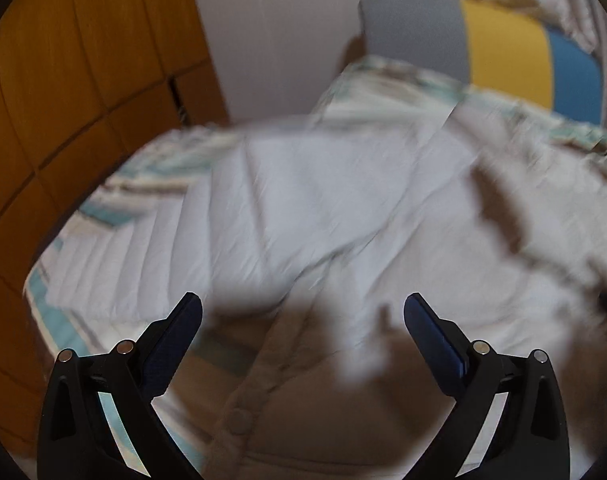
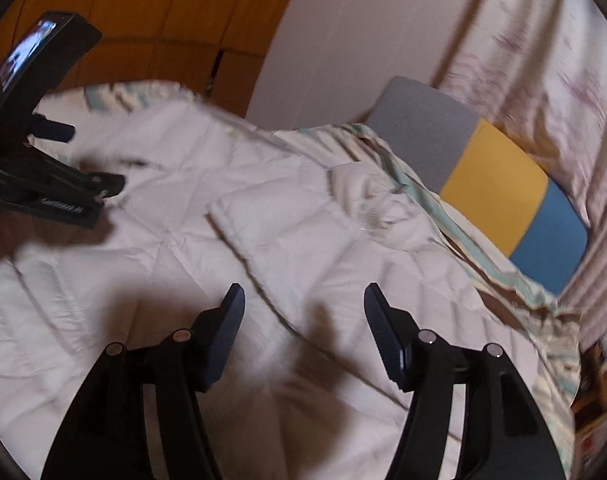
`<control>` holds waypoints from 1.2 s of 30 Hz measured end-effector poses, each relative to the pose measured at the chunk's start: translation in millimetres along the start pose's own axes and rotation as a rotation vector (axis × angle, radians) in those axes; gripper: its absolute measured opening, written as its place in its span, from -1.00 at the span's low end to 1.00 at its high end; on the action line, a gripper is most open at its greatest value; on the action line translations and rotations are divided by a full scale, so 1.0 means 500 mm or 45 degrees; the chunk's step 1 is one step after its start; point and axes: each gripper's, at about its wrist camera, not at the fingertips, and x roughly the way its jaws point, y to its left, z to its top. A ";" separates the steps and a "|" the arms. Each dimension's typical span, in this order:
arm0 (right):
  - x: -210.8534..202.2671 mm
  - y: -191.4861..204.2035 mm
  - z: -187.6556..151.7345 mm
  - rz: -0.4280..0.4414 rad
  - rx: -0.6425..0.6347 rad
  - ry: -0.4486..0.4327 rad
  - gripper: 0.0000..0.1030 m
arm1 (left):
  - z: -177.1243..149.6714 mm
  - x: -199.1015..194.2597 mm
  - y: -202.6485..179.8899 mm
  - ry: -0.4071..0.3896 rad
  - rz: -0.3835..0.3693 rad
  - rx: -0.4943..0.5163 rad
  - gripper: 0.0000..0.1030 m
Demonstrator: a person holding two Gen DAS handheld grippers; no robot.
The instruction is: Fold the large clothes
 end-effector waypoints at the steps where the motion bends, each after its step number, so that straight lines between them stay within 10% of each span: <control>1: -0.018 -0.017 -0.003 -0.001 0.037 -0.009 0.19 | 0.013 -0.015 -0.011 -0.028 -0.025 -0.007 0.94; 8: -0.076 -0.242 -0.084 -0.167 0.633 0.015 0.11 | 0.109 -0.018 -0.205 -0.111 -0.260 0.108 0.94; 15: -0.067 -0.424 -0.186 -0.350 1.119 0.118 -0.27 | 0.091 0.103 -0.297 -0.011 -0.207 0.277 0.60; 23: 0.006 -0.497 -0.167 -0.315 1.158 0.092 -0.43 | 0.063 0.141 -0.217 0.066 -0.238 0.054 0.60; 36: 0.192 -0.506 -0.212 -0.318 1.117 0.356 -0.50 | 0.056 0.155 -0.242 0.113 -0.196 0.082 0.74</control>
